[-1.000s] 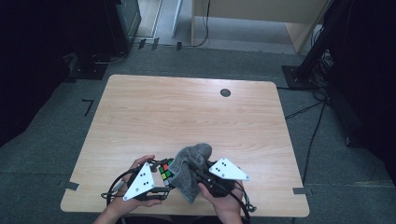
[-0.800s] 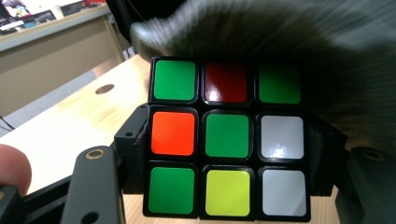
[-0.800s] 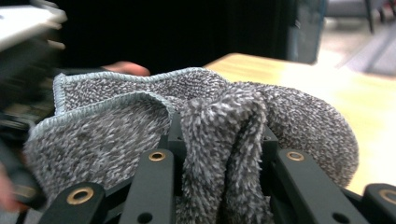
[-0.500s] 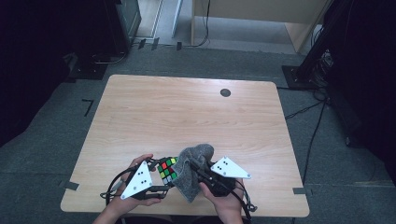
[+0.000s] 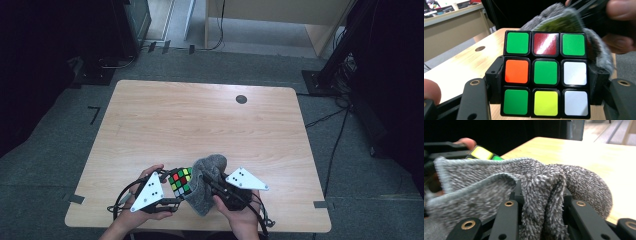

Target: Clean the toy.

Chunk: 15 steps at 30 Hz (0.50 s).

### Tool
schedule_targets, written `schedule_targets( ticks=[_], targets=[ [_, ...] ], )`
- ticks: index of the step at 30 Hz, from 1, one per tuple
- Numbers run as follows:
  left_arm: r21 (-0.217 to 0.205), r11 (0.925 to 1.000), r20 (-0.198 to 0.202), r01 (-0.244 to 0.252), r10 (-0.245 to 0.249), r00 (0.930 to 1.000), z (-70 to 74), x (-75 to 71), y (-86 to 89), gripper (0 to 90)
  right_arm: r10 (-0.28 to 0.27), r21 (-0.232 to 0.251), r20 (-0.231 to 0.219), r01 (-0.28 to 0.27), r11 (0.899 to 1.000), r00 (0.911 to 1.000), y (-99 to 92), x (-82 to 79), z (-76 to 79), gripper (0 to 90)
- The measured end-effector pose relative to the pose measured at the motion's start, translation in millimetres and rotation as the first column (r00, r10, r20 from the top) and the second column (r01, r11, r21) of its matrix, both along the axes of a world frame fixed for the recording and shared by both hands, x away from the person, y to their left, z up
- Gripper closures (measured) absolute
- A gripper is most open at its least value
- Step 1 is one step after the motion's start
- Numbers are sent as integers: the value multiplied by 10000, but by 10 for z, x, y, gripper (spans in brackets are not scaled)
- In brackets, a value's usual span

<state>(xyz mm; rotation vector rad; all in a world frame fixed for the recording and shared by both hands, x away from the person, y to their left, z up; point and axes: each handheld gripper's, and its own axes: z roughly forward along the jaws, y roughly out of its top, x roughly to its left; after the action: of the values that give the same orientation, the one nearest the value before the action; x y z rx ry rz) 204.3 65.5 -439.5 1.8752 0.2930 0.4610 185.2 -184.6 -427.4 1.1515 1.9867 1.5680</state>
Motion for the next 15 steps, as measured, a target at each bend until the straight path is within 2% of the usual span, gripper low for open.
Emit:
schedule_targets(
  ticks=[2,3,5,6,9,10,11,13,15],
  targets=[
    [114,9999,-25,-21,22,10000,-19,6,-7,342,276,-51,405,-275,9996,9988,64,-69,84,707],
    [179,9998,-26,-45,45,10000,-30,4,-19,342,276,-51,405,-275,9996,9988,64,-69,84,707],
    [323,9995,42,-8,7,10000,-42,-10,-44,342,638,31,797,-642,9979,9948,107,-127,157,706],
    [323,9994,101,78,-82,9999,-38,-29,-58,342,653,-192,971,-637,9978,9931,125,-139,169,705],
    [296,9995,178,124,-129,9998,-22,-43,-58,342,429,-181,735,-417,9990,9964,92,-92,113,706],
    [272,9996,197,121,-127,9997,-8,-44,-49,342,263,-107,488,-258,9996,9985,61,-60,74,706],
    [58,10000,150,73,-73,9999,14,-34,-25,342,-139,-60,76,140,9999,9999,4,-8,10,708],
    [-222,9998,33,25,-25,10000,32,-16,6,342,-385,-318,-38,383,9988,9993,-16,13,-12,709],
    [-318,9995,-44,26,-28,10000,35,-8,17,342,-333,-233,38,334,9992,9994,-5,1,3,709]
  ],
)
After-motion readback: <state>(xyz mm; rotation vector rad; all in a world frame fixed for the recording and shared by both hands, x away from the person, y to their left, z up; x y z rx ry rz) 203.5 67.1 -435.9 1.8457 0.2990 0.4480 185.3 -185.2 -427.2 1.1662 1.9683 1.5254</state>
